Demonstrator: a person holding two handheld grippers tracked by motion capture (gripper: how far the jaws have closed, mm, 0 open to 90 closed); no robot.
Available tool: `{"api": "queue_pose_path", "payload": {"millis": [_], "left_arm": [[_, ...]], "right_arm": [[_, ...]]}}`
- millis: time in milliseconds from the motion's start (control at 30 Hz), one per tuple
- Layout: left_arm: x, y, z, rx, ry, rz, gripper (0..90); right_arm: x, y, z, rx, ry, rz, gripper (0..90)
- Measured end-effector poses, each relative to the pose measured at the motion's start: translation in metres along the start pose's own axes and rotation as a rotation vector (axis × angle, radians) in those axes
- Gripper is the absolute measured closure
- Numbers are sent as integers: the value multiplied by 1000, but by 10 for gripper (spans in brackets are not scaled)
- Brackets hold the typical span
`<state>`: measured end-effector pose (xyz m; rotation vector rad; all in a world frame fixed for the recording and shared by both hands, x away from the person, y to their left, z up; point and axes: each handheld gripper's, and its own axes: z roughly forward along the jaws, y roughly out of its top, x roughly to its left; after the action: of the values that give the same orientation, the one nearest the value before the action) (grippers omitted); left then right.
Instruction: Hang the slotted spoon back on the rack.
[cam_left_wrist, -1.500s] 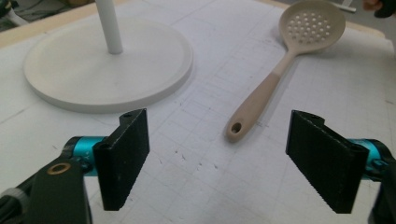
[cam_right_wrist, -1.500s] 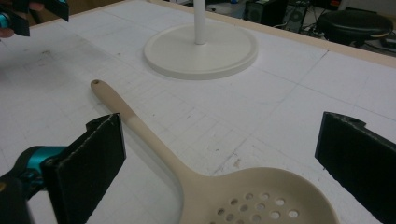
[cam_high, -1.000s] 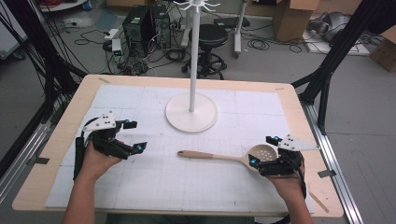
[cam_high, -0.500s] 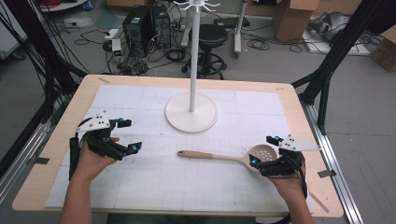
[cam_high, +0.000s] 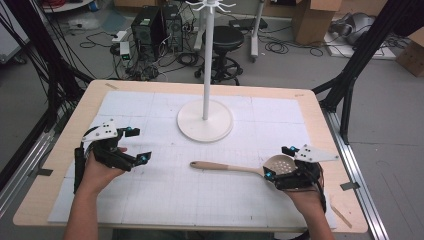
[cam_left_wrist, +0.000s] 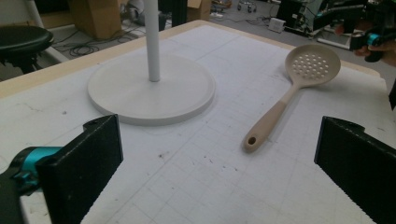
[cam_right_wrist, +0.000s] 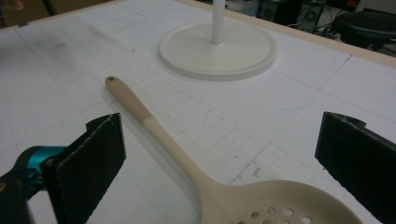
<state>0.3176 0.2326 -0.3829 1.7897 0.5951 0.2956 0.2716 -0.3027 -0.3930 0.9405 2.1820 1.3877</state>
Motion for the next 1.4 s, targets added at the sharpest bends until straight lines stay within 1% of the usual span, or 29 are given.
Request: {"api": "queue_pose_path", "payload": {"millis": [67,267,300,367,433,533,767,800,867,933,967,1000,1033,1067,1167,1200,1233,1267,1300,1333,1400], "left_arm": [[-1,0,-1,5,8,5,16],[-3,-1,3,26,7,19,16],[-3,-1,3,26,8,19,16],[-2,-1,3,24,4,19,16],[-2,-1,3,21,3,21,17],[-3,-1,3,18,1,27,16],[-3,0,-2,-2,9,26,16],[-2,0,-2,-2,10,27,16],[-3,0,-2,0,11,28,16],[-2,0,-2,-2,13,30,16],[-2,0,-2,0,12,30,16],[-2,0,-2,2,12,30,16],[-2,0,-2,-1,14,26,16],[-2,0,-2,1,14,28,16],[-2,0,-2,1,10,28,16],[-1,0,-2,-1,5,31,16],[-2,0,-3,-8,3,26,16],[-2,0,-3,-10,4,29,16],[-2,0,-4,-14,4,29,16],[-1,0,-5,-19,2,27,16],[-1,0,-6,-23,8,27,16]], "right_arm": [[2,0,2,7,9,-11,4],[7,3,10,20,34,-25,4],[8,4,13,26,37,-35,4],[10,8,19,37,53,-31,4],[14,14,25,35,84,-28,5],[20,22,36,57,95,-57,5],[30,30,70,166,128,-114,5],[32,31,76,189,134,-117,5],[34,32,85,229,142,-130,50],[36,33,92,262,151,-139,54],[38,34,95,283,148,-143,62],[39,35,97,298,145,-147,76],[40,36,98,307,153,-159,122],[40,37,99,320,166,-157,156],[40,41,103,346,168,-172,157],[40,42,105,362,158,-179,157],[41,43,107,392,158,-175,160],[42,44,109,410,165,-189,163],[43,44,110,419,158,-203,164],[44,45,112,436,157,-205,165],[45,47,116,461,159,-227,180]]}}
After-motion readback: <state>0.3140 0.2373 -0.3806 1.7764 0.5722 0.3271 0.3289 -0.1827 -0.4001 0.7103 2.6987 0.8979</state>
